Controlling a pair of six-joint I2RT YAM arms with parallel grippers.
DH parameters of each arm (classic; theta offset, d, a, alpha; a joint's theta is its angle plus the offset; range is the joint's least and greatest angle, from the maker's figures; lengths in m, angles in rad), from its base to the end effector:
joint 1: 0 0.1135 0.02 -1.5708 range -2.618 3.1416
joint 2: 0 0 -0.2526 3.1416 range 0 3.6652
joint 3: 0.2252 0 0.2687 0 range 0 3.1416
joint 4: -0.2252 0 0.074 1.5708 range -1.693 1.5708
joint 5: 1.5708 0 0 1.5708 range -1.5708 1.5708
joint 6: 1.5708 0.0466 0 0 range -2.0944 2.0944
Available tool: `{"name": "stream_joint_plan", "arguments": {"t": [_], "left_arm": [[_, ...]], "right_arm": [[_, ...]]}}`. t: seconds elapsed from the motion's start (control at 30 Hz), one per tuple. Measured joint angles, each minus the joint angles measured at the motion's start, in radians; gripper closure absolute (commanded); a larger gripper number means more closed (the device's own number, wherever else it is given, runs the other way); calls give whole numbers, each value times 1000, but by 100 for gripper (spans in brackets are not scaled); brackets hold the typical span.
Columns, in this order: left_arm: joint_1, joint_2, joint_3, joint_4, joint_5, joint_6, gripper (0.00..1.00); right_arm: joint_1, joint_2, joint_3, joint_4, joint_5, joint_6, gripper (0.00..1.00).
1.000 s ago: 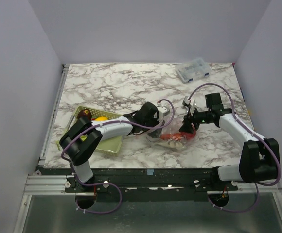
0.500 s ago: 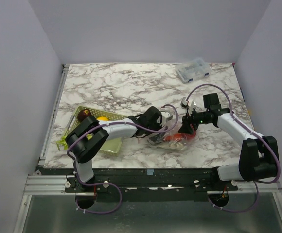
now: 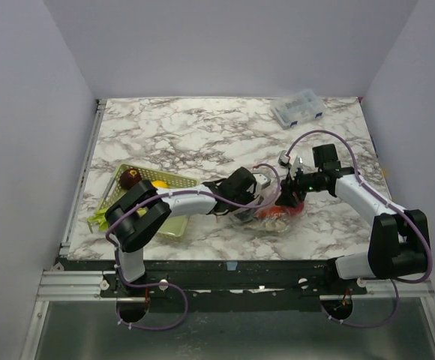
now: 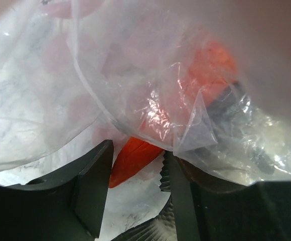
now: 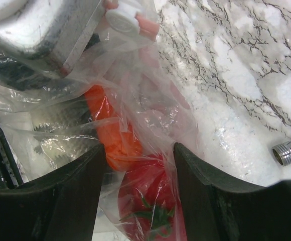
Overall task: Open the zip-top bag and remove the fake food
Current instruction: Pick up the fake vegetable from the zipper food storage bag.
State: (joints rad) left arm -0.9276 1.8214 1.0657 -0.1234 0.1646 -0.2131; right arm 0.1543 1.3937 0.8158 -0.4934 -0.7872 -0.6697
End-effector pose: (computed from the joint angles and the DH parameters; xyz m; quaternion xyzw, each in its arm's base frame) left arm 0.2284 -0.3174 0.1299 0.3540 0.8687 -0.2475 0.2426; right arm 0.2705 0.0755 0.1755 -0.4452 0.7820 0.3012 0.3154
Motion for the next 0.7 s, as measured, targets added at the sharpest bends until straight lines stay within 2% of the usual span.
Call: {"name": "stream_joint_plan", "arguments": {"t": [0.2, 0.33, 0.47, 0.7], "left_arm": [[-25, 5, 2, -3, -69, -1, 81], [-30, 5, 2, -3, -88, -1, 91], [-31, -2, 0, -12, -98, -1, 96], [-31, -74, -17, -76, -104, -1, 97]], "right_arm": [[2, 0, 0, 0, 3, 0, 40], [2, 2, 0, 0, 4, 0, 40], [2, 2, 0, 0, 5, 0, 40], [2, 2, 0, -1, 5, 0, 40]]}}
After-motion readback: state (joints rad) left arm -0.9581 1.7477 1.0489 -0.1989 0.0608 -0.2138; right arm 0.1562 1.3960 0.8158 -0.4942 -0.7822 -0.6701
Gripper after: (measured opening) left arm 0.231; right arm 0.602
